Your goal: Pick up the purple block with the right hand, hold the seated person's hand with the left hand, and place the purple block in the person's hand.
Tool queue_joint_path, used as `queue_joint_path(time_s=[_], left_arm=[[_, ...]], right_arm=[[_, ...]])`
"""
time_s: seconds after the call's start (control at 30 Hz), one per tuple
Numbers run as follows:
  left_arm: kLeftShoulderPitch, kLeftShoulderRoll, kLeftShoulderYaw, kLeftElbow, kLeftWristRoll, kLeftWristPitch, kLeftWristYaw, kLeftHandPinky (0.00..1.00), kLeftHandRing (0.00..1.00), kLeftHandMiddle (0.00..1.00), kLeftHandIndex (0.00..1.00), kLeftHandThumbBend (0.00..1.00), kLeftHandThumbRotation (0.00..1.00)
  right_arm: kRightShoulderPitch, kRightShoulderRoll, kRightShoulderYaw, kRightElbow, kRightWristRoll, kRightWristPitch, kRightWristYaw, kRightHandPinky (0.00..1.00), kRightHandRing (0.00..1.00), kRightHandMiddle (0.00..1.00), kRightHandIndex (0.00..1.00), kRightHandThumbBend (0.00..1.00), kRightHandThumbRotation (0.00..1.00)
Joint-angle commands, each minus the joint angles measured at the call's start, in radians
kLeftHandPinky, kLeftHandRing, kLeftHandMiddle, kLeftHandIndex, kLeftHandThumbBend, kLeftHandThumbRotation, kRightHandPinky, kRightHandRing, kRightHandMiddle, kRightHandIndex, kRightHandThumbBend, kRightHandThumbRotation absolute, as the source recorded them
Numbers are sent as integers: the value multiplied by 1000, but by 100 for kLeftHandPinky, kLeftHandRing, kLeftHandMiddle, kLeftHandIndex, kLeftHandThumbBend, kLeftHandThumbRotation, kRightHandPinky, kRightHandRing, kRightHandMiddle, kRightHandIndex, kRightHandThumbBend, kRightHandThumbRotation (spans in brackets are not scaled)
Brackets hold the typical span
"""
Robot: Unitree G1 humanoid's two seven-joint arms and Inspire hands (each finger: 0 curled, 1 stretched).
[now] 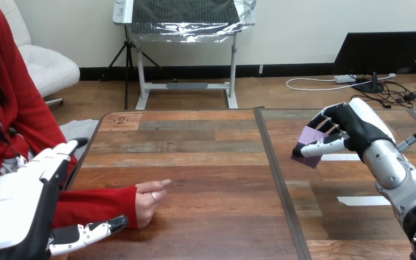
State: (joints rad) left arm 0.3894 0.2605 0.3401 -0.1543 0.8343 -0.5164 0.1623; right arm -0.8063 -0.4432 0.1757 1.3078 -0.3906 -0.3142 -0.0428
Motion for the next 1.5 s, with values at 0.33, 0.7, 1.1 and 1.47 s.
queue_joint_path(time_s=[0.33,0.7,1.1,1.47], left_arm=[[-88,113,-80,-27,30,62,11,70,80,82,79,100,42],[-110,180,-128,-28,58,109,-29,64,75,78,75,100,31],[-135,228,-176,-46,80,177,-106,62,71,75,72,100,14],[-159,254,-207,-66,73,235,-182,63,70,73,70,100,4]], right_arm=[[-61,-35,-25,-50,18,-56,-8,42,45,48,49,77,0],[-65,-32,-24,-51,10,-59,-13,43,46,49,49,77,0],[-66,-31,-18,-53,4,-74,-18,43,46,49,49,77,0],[-66,-28,-17,-58,2,-79,-21,42,46,49,49,78,0]])
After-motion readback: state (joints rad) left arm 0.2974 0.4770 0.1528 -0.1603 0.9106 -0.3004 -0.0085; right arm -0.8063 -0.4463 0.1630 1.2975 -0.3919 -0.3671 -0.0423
